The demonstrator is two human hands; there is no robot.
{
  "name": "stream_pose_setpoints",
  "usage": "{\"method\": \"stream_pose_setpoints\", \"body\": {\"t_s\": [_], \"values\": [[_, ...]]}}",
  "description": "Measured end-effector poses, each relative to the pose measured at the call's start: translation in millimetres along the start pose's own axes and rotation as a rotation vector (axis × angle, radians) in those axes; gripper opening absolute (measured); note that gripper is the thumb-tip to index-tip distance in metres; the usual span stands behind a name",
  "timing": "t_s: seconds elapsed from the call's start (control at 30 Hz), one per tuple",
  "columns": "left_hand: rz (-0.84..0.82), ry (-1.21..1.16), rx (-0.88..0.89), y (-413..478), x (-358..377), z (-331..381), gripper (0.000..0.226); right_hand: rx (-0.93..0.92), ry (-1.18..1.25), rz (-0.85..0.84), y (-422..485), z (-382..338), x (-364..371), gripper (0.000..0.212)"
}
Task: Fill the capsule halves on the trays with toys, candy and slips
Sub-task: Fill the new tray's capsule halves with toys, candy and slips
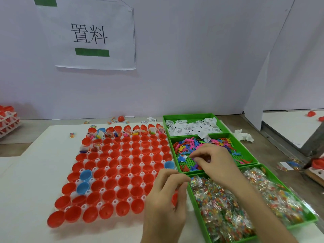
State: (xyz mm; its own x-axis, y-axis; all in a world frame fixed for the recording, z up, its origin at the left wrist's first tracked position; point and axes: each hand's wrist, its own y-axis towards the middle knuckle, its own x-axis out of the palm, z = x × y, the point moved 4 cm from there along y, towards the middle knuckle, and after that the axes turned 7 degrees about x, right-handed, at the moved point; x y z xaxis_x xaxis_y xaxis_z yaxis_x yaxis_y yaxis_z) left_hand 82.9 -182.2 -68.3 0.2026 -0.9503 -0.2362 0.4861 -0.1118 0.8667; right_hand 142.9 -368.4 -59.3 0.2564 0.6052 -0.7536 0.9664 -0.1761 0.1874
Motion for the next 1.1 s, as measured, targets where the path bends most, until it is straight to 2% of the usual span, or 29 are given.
{"method": "stream_pose_setpoints", "body": {"t_s": [0.13, 0.2, 0.27, 0.33, 0.43, 0.57, 0.7, 0.83, 1.1], "values": [[0.023, 0.046, -0.034, 0, -1, -4, 0.014, 0.014, -0.182, -0.164, 19, -5, 10, 0.011], [0.042, 0.03, -0.055, -1, -4, -6, 0.018, 0.056, -0.21, -0.288, 23, -5, 19, 0.009], [0.071, -0.01, -0.099, 0, -8, -8, 0.03, 0.077, -0.205, -0.343, 25, -4, 22, 0.007], [0.102, -0.064, -0.169, 0, -11, -12, 0.035, 0.074, -0.199, -0.341, 27, -2, 22, 0.013], [0.135, -0.161, -0.287, 2, -14, -15, 0.033, 0.061, -0.152, -0.252, 24, -2, 12, 0.013], [0.176, -0.223, -0.387, 7, -21, -15, 0.031, 0.003, 0.137, -0.073, 14, -13, -14, 0.008], [0.265, -0.286, -0.528, 5, -26, -22, 0.039, -0.158, 0.483, -0.218, -10, -44, -20, 0.008], [0.325, -0.399, -0.626, 5, -28, -25, 0.031, -0.273, 0.442, -0.298, -22, -64, -8, 0.005], [0.377, -0.573, -0.715, 5, -28, -28, 0.023, -0.224, 0.4, -0.264, -26, -72, 11, 0.01]]}}
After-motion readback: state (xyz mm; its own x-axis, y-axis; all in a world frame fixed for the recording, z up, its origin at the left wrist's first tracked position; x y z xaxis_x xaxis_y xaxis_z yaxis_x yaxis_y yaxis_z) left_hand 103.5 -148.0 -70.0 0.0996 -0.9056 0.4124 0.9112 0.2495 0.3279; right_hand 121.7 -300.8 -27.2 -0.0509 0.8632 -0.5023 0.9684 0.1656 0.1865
